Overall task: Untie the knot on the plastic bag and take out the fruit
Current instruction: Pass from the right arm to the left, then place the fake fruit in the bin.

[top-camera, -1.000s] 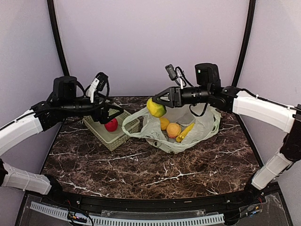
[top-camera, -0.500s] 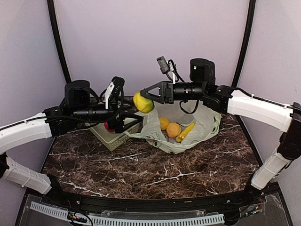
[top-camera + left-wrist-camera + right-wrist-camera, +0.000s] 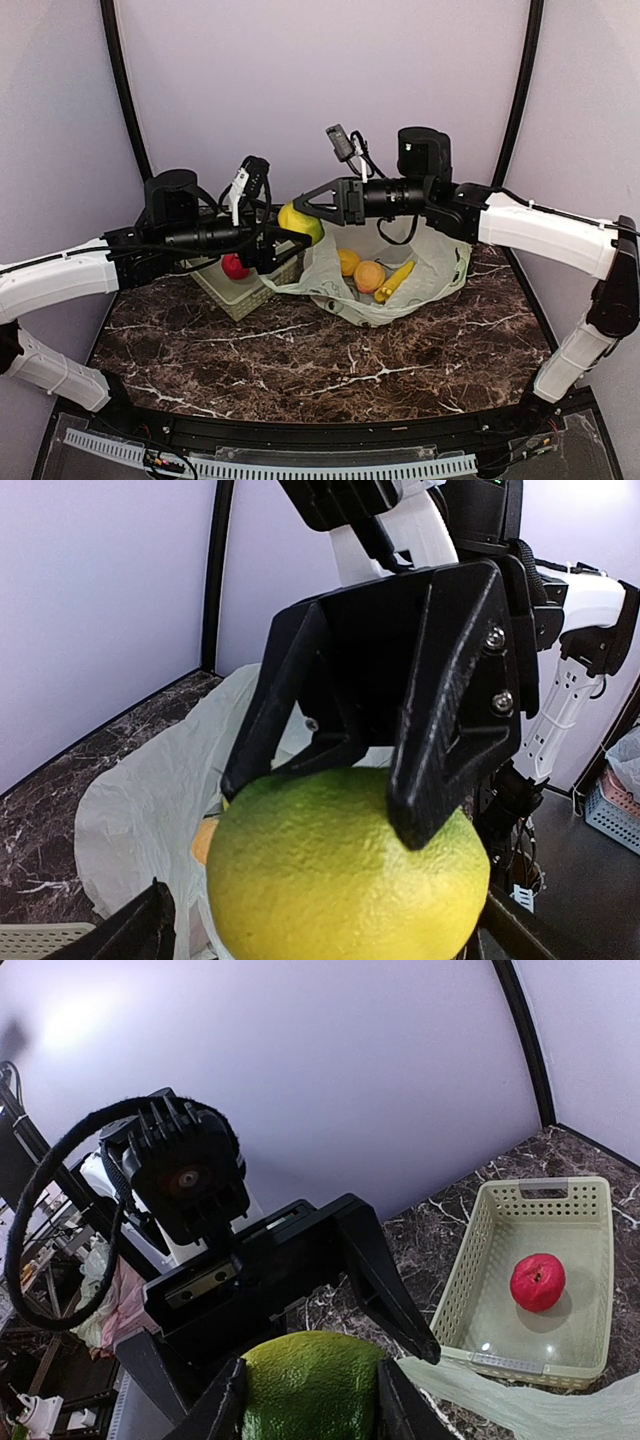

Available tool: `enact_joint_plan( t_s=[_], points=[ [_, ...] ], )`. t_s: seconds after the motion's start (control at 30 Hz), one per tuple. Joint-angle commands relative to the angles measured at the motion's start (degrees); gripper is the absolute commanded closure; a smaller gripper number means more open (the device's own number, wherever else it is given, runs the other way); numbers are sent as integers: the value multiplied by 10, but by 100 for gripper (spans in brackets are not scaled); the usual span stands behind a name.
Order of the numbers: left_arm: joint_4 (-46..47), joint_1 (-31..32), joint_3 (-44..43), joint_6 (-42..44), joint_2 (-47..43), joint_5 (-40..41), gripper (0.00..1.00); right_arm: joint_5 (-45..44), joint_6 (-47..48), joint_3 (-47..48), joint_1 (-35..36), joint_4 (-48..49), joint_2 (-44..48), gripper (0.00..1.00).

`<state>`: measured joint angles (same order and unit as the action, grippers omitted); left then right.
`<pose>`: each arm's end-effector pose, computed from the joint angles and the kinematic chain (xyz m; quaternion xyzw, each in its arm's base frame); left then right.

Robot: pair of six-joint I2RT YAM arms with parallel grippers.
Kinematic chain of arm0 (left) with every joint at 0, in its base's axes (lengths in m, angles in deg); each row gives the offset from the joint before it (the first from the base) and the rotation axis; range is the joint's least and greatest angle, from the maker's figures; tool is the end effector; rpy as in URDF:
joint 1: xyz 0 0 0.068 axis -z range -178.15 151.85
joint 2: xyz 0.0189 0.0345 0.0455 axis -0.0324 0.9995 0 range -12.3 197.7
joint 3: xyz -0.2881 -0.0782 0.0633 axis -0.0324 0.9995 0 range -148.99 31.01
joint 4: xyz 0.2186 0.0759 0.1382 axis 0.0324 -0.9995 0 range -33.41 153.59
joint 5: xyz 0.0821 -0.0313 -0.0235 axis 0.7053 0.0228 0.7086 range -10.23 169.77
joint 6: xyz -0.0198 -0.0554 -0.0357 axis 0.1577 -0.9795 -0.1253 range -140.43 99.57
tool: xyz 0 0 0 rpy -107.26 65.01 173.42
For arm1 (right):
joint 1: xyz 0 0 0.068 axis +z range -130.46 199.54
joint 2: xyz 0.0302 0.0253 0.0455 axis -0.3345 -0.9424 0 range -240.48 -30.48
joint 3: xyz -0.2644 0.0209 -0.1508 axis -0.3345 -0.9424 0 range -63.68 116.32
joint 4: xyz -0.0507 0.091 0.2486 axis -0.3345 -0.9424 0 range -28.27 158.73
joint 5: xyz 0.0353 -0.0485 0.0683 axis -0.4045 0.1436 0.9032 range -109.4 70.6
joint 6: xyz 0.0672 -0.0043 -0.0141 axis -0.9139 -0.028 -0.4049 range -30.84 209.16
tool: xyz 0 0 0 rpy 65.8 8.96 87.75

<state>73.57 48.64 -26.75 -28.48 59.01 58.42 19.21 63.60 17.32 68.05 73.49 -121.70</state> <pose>0.1981 -0.2405 0.3862 0.3571 0.6336 -0.4297 0.5352 0.2413 0.3252 0.4134 -0.3568 0.6403 0.5776 0.3594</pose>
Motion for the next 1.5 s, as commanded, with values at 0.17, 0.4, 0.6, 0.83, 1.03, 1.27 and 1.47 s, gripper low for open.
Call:
enact_joint_plan(
  t_s=[0.17, 0.4, 0.6, 0.83, 1.03, 1.27, 1.47],
  points=[
    [28, 1, -15, -15, 12, 16, 1, 17, 4, 20, 4, 17, -11, 60],
    [33, 1, -14, -15, 14, 11, 20, 17, 6, 20, 4, 11, -15, 59],
    [29, 1, -16, -14, 17, 5, 39, 7, 11, 17, 4, 6, -12, 56],
    [9, 1, -16, -13, 10, 6, 52, -20, 21, 3, 4, 7, 6, 23],
    [-66, -2, -17, -2, -10, 47, 54, -129, 35, -25, -1, -5, 56, 1],
    [-224, -119, -30, -18, -40, 86, 53, -263, 61, -44, -12, -72, 96, 1],
    [-290, -223, -24, -41, -27, 128, 53, -296, 75, -56, -12, -96, 114, 1]
  ],
)
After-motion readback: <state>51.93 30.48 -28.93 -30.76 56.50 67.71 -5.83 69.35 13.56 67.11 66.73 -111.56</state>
